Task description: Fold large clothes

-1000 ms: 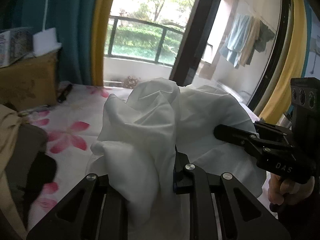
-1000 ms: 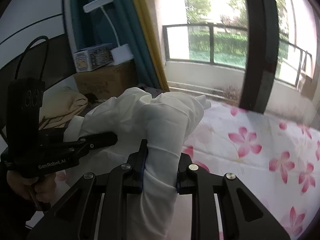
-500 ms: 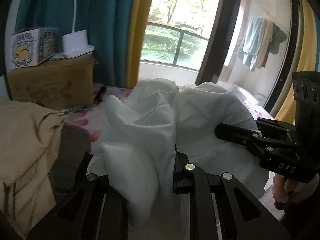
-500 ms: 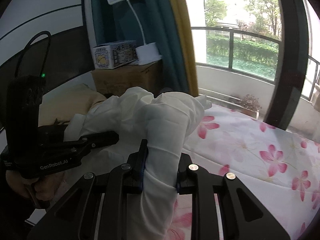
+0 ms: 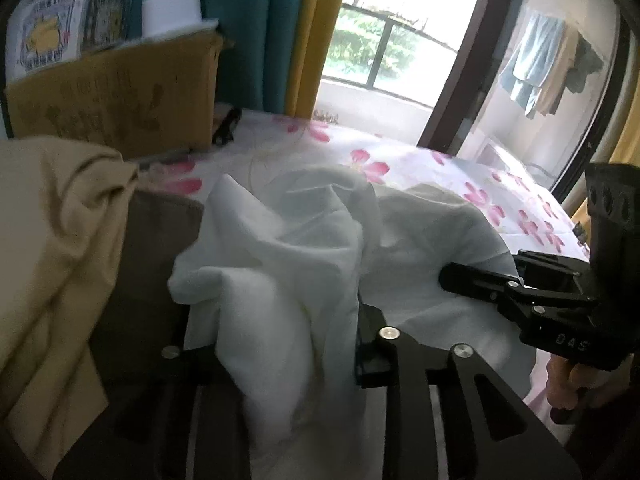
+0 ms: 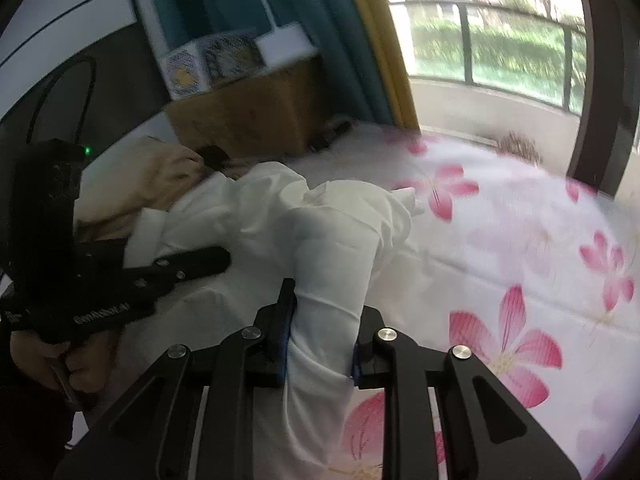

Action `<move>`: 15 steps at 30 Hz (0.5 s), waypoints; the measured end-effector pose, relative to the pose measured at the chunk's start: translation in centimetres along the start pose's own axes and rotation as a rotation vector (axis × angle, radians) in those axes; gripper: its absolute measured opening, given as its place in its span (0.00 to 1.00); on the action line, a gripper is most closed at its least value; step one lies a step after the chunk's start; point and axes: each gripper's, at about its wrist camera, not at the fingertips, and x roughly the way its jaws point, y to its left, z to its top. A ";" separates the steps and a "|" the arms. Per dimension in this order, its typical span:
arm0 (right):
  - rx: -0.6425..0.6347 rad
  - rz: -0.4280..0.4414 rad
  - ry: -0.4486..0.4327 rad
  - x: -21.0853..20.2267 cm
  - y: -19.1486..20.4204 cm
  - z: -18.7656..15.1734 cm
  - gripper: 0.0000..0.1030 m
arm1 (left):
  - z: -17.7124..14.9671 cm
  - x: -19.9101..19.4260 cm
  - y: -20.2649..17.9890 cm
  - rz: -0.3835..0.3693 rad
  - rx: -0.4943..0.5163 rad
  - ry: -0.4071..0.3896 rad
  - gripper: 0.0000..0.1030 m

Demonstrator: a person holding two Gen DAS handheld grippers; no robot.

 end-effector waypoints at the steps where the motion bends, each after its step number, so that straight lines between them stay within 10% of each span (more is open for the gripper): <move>1: 0.019 0.000 0.010 0.4 -0.5 -0.3 0.23 | 0.0 0.2 0.1 -0.003 0.000 0.007 0.34; 15: 0.127 -0.043 0.054 1.0 -4.0 -1.2 0.50 | 0.9 -2.2 -0.4 0.142 0.034 0.004 0.42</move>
